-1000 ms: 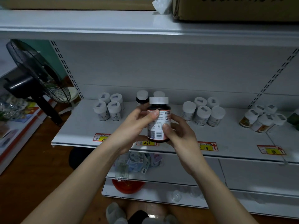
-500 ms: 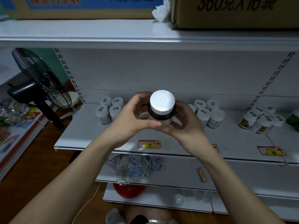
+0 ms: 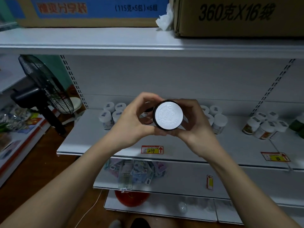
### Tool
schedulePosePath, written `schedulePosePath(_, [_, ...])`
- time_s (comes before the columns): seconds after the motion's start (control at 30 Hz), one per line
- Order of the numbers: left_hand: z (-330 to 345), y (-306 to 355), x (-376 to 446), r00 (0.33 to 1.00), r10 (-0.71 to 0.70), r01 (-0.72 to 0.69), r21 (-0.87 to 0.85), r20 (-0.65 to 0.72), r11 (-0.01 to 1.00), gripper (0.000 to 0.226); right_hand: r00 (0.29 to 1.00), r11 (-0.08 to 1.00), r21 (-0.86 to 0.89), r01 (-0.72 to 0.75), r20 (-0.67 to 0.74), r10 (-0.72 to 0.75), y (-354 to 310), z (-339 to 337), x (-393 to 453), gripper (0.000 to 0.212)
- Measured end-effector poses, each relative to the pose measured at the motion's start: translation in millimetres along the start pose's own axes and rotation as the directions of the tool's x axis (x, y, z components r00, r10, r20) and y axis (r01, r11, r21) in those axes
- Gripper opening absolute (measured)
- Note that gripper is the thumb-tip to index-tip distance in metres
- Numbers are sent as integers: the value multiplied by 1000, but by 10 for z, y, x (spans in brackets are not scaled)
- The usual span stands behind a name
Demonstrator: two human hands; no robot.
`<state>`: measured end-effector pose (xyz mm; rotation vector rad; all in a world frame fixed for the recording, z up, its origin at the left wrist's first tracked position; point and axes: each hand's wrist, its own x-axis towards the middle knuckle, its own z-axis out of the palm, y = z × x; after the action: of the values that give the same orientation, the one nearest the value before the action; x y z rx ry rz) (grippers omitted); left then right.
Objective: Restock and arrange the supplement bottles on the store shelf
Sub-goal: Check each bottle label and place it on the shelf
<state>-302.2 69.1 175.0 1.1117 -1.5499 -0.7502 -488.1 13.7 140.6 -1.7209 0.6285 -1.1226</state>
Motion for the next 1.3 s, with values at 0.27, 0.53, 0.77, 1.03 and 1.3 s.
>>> schedulePosePath(0.27, [-144, -99, 19, 997, -80, 80, -32, 19, 996, 66, 995, 995, -33, -95, 20, 96, 22, 95, 62, 68])
schedulePosePath(0.53, [-273, -286, 162, 943, -332, 331, -118, 13, 936, 59, 948, 950, -73, -304, 72, 309, -40, 188, 223, 72])
schedulePosePath(0.77, [-367, -349, 314, 830, -557, 557, -80, 26, 827, 42, 858, 858, 14, -514, 30, 513, -8, 332, 390, 49])
schedulePosePath(1.03, [-390, -367, 428, 722, -688, 691, -35, 75, 722, 75, 753, 753, 1, -657, -29, 657, -94, 437, 577, 74])
schedulePosePath(1.3, [-392, -417, 406, 721, -686, 690, -13, 101, 723, 77, 749, 748, -36, -662, -16, 662, -86, 427, 556, 75])
